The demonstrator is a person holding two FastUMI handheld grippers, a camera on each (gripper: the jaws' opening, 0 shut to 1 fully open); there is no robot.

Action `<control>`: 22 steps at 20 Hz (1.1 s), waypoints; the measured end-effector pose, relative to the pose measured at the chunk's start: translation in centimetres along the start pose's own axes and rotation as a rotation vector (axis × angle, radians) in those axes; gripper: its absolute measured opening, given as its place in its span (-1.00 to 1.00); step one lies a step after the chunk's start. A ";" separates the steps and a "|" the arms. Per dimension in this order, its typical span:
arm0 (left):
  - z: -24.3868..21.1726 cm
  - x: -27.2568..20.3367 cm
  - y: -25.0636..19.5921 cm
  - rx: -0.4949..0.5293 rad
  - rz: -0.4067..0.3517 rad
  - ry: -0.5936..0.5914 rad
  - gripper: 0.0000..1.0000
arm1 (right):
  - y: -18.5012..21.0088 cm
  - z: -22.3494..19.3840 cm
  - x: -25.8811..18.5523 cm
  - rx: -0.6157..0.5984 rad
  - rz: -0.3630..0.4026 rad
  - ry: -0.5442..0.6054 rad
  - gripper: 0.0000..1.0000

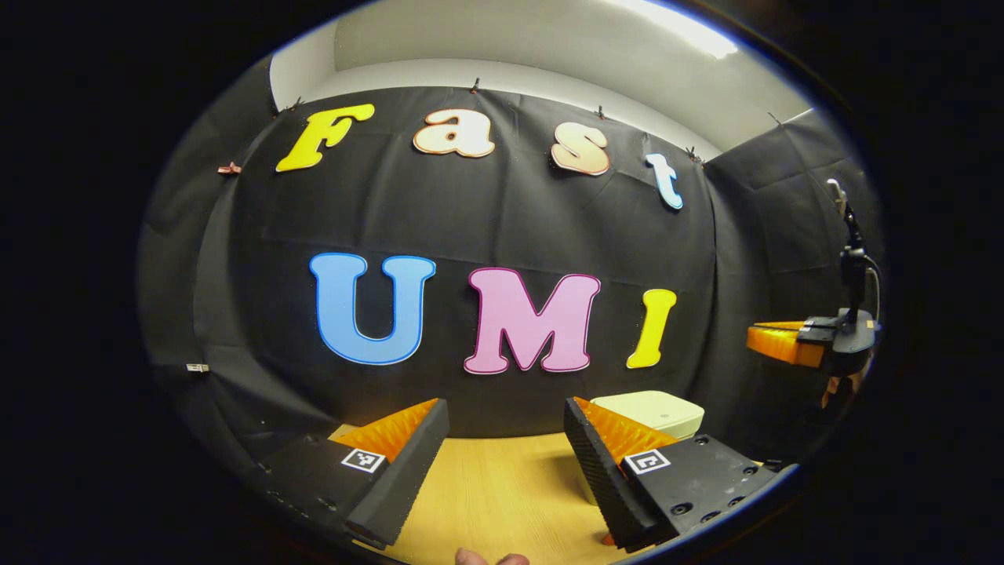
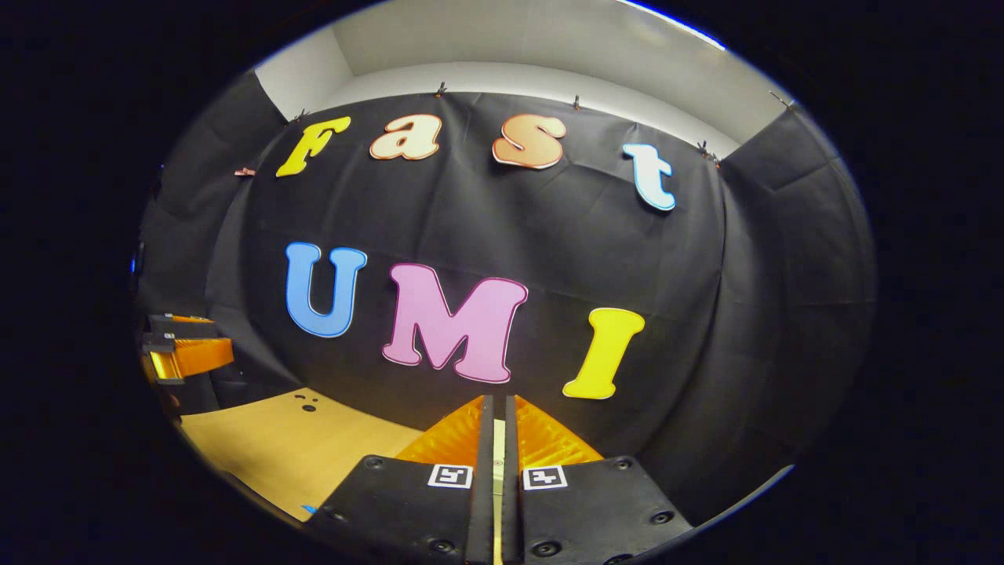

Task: Press the lid of the desktop garbage bin to open it, pick up the crumpled paper on the desktop and throw it into the bin, then pick up the pop can on the desktop and drop it into the bin, and finally close the garbage bin lid.

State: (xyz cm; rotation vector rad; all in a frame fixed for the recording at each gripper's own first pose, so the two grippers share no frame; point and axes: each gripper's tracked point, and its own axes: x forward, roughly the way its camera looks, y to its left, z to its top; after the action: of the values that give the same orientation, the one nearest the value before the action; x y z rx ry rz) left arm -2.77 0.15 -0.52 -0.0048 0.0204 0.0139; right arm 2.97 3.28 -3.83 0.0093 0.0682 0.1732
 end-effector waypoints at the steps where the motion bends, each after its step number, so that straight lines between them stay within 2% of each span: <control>1: 0.0 -0.2 0.2 -0.002 0.007 0.002 0.90 | -0.2 -1.1 1.0 0.000 0.003 0.024 -0.82; 2: -0.2 -0.4 0.2 -0.003 0.011 0.006 0.90 | 0.2 -2.2 1.9 0.012 0.026 0.056 -0.82; 5: -0.4 -0.8 0.5 0.007 0.022 0.013 0.90 | -1.3 -5.7 4.7 0.045 -0.007 0.129 -0.89; 11: -0.9 -1.3 1.1 0.010 0.051 0.025 0.90 | -1.4 -10.2 10.0 0.114 0.004 0.208 -0.89; 17: -1.0 -1.3 2.1 0.009 0.095 0.030 0.90 | -0.3 -14.8 12.2 0.099 0.023 0.297 -0.89; 22: -1.1 -0.5 2.2 0.014 0.094 0.031 0.90 | 0.7 -16.2 12.6 0.081 0.045 0.330 -0.89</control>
State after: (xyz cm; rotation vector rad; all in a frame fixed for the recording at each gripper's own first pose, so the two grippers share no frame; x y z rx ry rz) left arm -3.30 2.37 -1.63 0.0100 0.0518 0.1078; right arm 14.13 6.21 -20.83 0.0634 0.4048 0.2157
